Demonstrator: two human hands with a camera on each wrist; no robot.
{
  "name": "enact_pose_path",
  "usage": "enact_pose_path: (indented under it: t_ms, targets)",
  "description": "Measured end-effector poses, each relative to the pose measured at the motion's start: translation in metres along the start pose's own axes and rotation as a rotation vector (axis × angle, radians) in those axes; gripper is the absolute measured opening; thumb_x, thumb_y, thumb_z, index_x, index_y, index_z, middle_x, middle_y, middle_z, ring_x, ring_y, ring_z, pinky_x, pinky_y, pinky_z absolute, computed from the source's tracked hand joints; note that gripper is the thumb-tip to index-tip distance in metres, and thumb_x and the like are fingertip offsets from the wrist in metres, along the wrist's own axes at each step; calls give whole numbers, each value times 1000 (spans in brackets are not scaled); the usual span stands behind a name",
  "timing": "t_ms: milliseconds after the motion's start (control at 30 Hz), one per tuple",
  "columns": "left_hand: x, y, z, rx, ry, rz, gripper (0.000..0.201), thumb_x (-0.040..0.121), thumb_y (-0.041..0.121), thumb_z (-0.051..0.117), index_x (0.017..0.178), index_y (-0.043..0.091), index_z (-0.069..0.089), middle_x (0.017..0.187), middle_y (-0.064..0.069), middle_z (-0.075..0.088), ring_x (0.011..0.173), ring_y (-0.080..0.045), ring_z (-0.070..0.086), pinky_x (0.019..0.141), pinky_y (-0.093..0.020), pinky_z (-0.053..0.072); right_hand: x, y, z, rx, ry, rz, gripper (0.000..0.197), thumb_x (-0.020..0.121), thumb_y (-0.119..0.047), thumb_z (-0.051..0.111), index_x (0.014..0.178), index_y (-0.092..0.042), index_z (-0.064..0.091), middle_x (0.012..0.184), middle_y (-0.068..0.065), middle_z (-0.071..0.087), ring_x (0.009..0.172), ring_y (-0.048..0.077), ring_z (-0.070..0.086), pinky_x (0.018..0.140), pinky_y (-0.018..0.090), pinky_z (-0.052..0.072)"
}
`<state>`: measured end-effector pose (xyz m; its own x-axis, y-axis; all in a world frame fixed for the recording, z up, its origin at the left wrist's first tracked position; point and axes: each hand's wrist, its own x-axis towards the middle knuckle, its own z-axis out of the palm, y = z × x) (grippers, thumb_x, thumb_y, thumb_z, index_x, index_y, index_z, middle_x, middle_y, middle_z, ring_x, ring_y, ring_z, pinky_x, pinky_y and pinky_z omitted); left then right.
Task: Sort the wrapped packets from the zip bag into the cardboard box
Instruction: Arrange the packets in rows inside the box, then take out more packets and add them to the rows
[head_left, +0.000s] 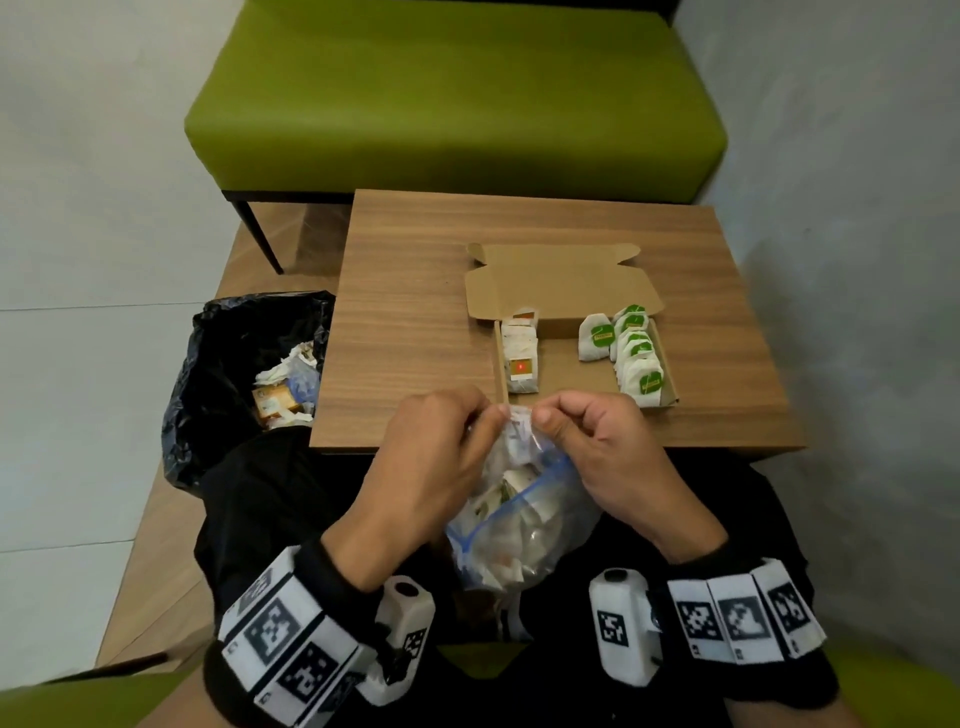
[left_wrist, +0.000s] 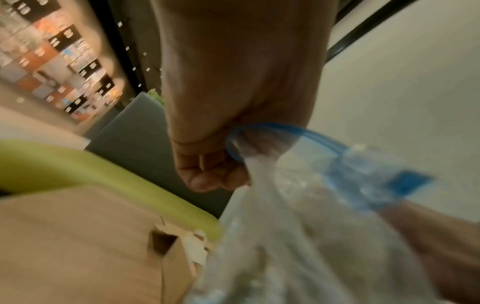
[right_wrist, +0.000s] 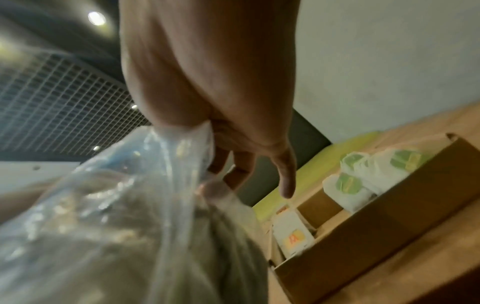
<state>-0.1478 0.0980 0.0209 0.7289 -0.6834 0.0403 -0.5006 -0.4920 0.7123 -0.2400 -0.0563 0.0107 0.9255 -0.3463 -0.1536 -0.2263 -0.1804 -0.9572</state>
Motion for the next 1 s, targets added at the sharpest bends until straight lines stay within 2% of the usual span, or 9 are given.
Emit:
enact_pose_path:
  t_ms: [67,167,333,433,533,700,800,933,1000]
  targets:
    - [2,2,8,-21,75,-95,36,98,29,52,64,17,55,52,7,49,51,-10,48,51,-26,30,-4,-2,-1,-105,119,-20,12,91,-32,68,88,-23,75,81,-10,72,77,2,65,71,25,53]
    - [0,7,16,-11,166,-128,38,100,29,50,64,16,54,52,4,51,52,-13,50,53,-33,34,-14,-2,-1,-332,304,-55,38,78,-49,75,107,-23,74,98,-9,65,88,3,60,76,20,51]
    - [-5,13,26,-411,172,-222,43,103,26,47,61,21,52,48,13,51,46,-1,45,48,-20,36,-20,5,0,-273,325,3,33,90,-29,70,121,-16,70,106,-7,71,88,-3,62,75,18,53]
    - [-10,17,27,-747,125,-372,39,105,27,43,83,6,68,76,-7,74,71,-23,71,65,-34,58,-19,11,-3,-267,323,18,31,90,-23,70,121,-17,70,104,-6,70,91,6,65,79,25,55]
    - [-9,14,26,-1047,114,-575,39,103,27,44,103,-5,66,94,-19,75,86,-29,72,77,-37,58,-19,16,-6,-326,345,3,18,92,-16,66,107,-15,76,92,-4,70,84,10,66,76,29,56]
    - [-5,-8,33,-896,64,-712,35,100,23,51,100,-9,66,94,-20,74,91,-34,70,84,-42,53,-23,11,-15,319,206,284,20,97,-4,56,92,-10,74,80,2,73,73,7,66,70,19,50]
    - [-7,-15,35,-548,-28,-554,37,101,24,49,86,-5,69,83,-21,72,77,-31,68,79,-39,52,-25,10,-19,473,98,378,26,98,-8,53,81,-15,71,79,4,69,79,16,62,82,36,43]
    - [-11,3,27,-138,177,-102,17,100,22,48,106,22,64,96,14,59,85,4,55,77,-15,42,-27,5,-19,429,83,398,31,98,-10,51,72,-13,68,71,2,67,69,8,59,70,25,40]
    - [-10,10,25,-108,120,58,27,101,37,43,120,26,58,110,16,57,99,2,54,89,-29,45,-27,2,-18,389,79,383,29,99,-13,51,76,-10,68,74,3,68,69,7,60,65,20,42]
